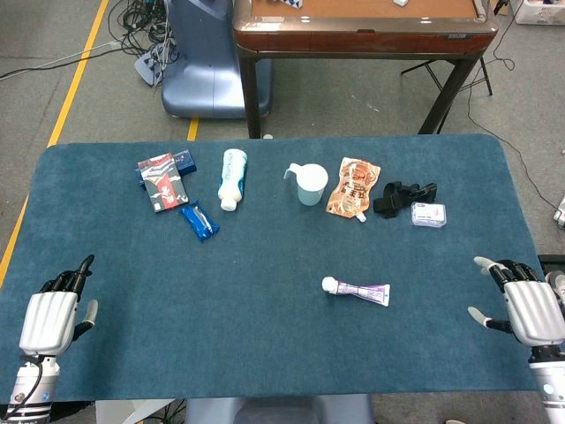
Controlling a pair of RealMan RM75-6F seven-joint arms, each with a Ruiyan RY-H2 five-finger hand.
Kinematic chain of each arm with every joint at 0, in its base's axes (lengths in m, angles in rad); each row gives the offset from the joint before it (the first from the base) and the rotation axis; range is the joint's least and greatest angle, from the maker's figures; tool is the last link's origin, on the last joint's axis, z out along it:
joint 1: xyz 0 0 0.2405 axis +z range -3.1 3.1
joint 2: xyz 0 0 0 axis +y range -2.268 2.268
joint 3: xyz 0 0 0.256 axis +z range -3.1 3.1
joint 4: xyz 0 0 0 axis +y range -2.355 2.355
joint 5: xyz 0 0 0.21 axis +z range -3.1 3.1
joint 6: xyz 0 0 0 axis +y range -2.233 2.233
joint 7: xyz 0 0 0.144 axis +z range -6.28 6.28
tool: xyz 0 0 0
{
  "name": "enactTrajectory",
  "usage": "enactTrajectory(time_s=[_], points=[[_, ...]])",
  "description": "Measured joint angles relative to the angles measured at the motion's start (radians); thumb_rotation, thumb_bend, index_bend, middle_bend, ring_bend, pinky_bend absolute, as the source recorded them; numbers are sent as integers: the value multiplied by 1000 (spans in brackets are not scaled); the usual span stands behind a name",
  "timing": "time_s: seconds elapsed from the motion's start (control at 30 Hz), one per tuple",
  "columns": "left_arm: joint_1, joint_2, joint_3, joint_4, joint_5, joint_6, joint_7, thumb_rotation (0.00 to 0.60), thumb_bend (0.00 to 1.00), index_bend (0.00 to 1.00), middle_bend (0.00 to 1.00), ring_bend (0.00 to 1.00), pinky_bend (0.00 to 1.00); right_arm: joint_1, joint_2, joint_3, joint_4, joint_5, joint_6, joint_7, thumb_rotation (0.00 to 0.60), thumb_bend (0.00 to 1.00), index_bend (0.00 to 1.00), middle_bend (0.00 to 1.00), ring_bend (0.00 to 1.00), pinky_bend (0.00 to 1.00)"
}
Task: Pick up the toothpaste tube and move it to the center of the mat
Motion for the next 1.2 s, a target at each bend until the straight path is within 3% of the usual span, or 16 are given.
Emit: enactTrajectory(time_s=[0.13, 0.4, 0.67, 0.97, 1.2], points=[[0, 0, -1, 4, -1, -3, -3, 600, 420, 0, 273, 234, 328, 6, 1, 2, -12, -4, -13, 7, 600, 279, 256, 376, 231, 218], [2, 3, 0, 12, 7, -4, -15, 600, 420, 0, 273, 234, 328, 59, 16, 15, -49, -33, -74, -10, 600, 280, 312, 423, 255, 223], [7, 14, -2, 11, 10, 1, -28, 600, 420, 0, 273, 234, 328, 144, 14, 39, -82, -61, -161, -48, 600, 163, 352, 450, 266, 223], [4, 15, -3, 22, 12, -10, -45, 600, 420, 0, 273, 234, 328, 227, -63, 53, -89, -40, -273, -140, 600, 135, 420, 484, 290, 227], [9, 20, 3, 24, 25, -6, -63, 600, 420, 0, 273, 234, 328, 303, -185, 66, -34, 36, -375, -229, 600, 139, 442, 497, 305, 231]])
